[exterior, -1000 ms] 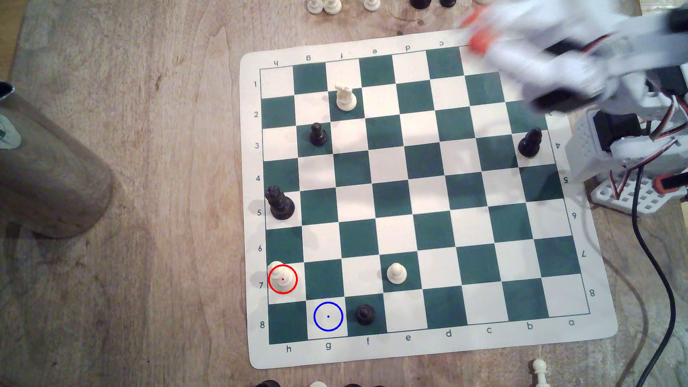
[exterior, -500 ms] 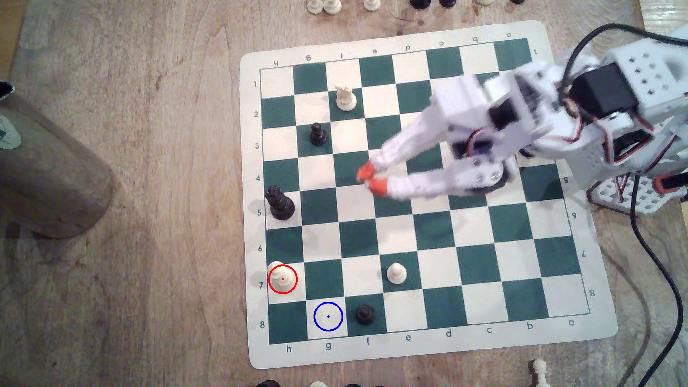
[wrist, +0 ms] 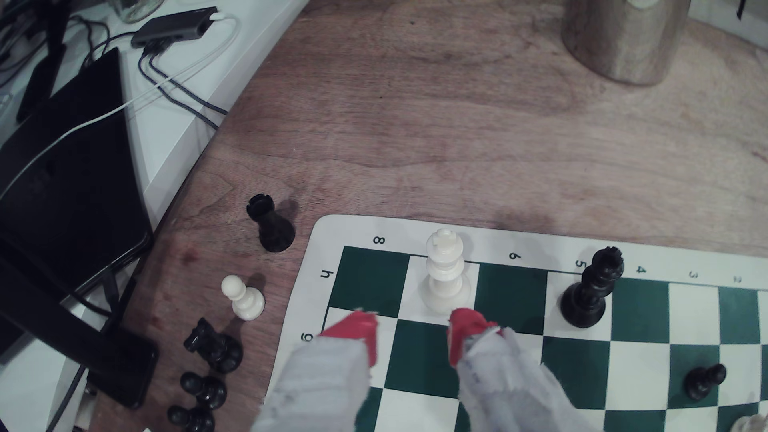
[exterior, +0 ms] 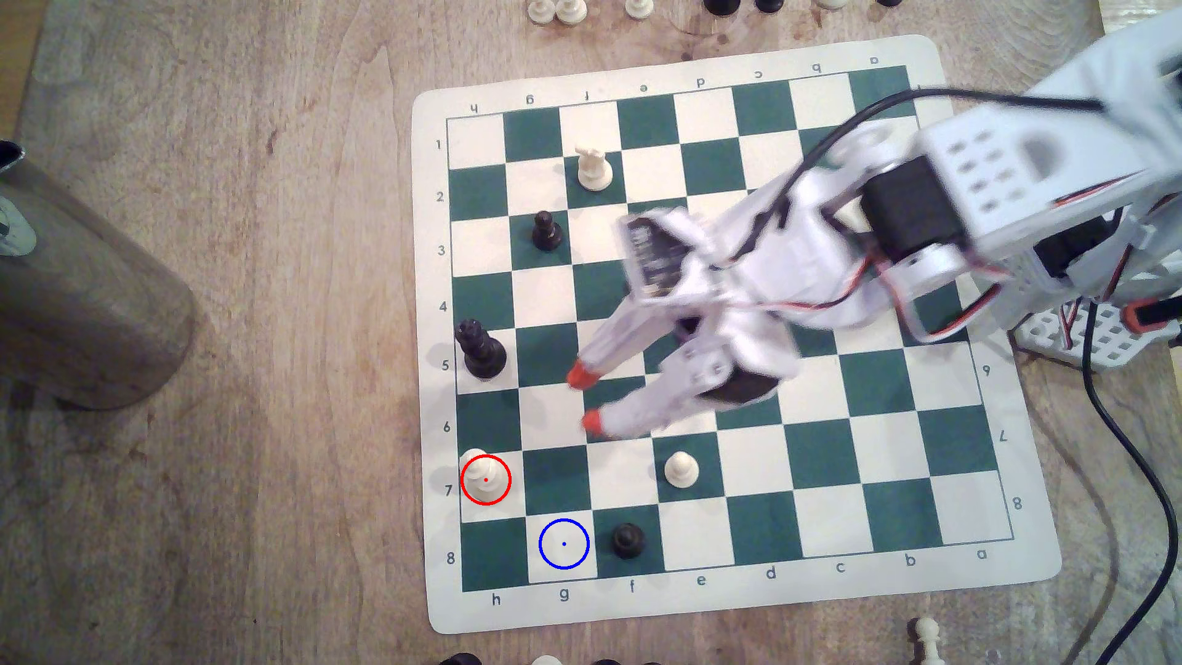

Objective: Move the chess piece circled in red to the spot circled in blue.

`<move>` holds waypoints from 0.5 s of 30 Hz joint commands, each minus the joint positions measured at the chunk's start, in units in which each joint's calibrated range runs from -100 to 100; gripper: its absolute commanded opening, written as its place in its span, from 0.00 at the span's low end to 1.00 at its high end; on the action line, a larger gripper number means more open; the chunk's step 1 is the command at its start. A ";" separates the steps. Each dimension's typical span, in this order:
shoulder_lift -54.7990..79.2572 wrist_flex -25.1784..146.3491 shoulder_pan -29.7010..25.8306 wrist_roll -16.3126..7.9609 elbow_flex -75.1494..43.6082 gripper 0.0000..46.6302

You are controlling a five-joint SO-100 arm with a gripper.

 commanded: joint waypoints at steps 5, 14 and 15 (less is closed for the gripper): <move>9.40 -5.45 1.85 -0.59 -7.28 0.30; 17.88 -5.37 1.85 -0.78 -13.45 0.34; 18.65 -5.37 1.69 -0.83 -14.26 0.35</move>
